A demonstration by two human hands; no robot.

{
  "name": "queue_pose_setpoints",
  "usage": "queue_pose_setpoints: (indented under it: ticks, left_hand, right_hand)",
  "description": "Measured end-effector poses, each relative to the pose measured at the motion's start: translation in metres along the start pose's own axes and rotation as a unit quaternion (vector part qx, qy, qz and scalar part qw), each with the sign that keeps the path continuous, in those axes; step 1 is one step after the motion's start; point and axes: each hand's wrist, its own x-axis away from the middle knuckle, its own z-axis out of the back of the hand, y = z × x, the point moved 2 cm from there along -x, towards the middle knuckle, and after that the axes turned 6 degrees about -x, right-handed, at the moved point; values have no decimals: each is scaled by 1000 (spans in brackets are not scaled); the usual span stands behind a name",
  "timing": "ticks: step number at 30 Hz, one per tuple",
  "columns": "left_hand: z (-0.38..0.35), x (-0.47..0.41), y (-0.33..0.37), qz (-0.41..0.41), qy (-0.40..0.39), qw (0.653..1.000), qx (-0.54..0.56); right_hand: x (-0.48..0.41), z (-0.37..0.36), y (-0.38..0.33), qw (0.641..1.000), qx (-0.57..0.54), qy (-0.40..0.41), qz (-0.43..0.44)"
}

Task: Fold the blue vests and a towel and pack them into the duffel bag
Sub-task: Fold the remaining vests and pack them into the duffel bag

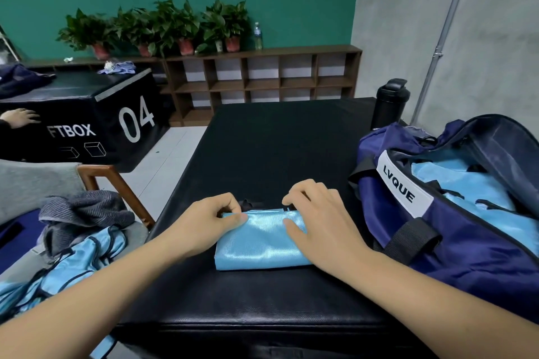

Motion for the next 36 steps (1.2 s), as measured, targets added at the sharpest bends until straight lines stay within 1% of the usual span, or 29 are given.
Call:
queue_pose_setpoints:
  ticks: [2, 5, 12, 14, 17, 19, 23, 27, 30, 32, 34, 36]
  left_hand:
    - [0, 0, -1, 7, 2, 1000, 13]
    - [0, -2, -3, 10, 9, 1000, 13]
    - [-1, -8, -5, -7, 2, 1000, 5]
    - [-2, -8, -5, -14, -16, 1000, 22]
    - [-1, -7, -6, -29, -67, 996, 53]
    - [-1, -4, -4, -45, -90, 993, 63]
    - [-3, 2, 4, -75, -131, 985, 86]
    - [-3, 5, 12, -84, -160, 979, 93]
    - [1, 7, 17, -83, -160, 977, 113]
    - [6, 8, 19, -83, -148, 977, 127]
    - [11, 9, 21, -81, -125, 979, 142]
    - [16, 9, 22, -77, -90, 980, 158]
  right_hand:
    - [-2, -3, 0, 999, -23, -43, 17]
    - [-7, -9, 1, 994, -36, -106, 7]
    - [-24, -19, 5, 980, -65, -184, -47]
    - [-28, -22, 3, 975, -66, -208, -50]
    - [-32, -24, 3, 967, -63, -241, -62]
    - [-32, -20, 1, 956, -62, -273, -85]
    - [-31, -7, -9, 936, -23, -341, -83]
    - [-28, -1, -13, 909, -47, -399, -108]
    - [-26, 2, -12, 899, -92, -410, -122]
    - [-24, 8, -13, 901, -116, -403, -115]
    - [-24, 18, -15, 905, -133, -389, -110]
    - [-27, 34, -16, 913, -119, -377, -100]
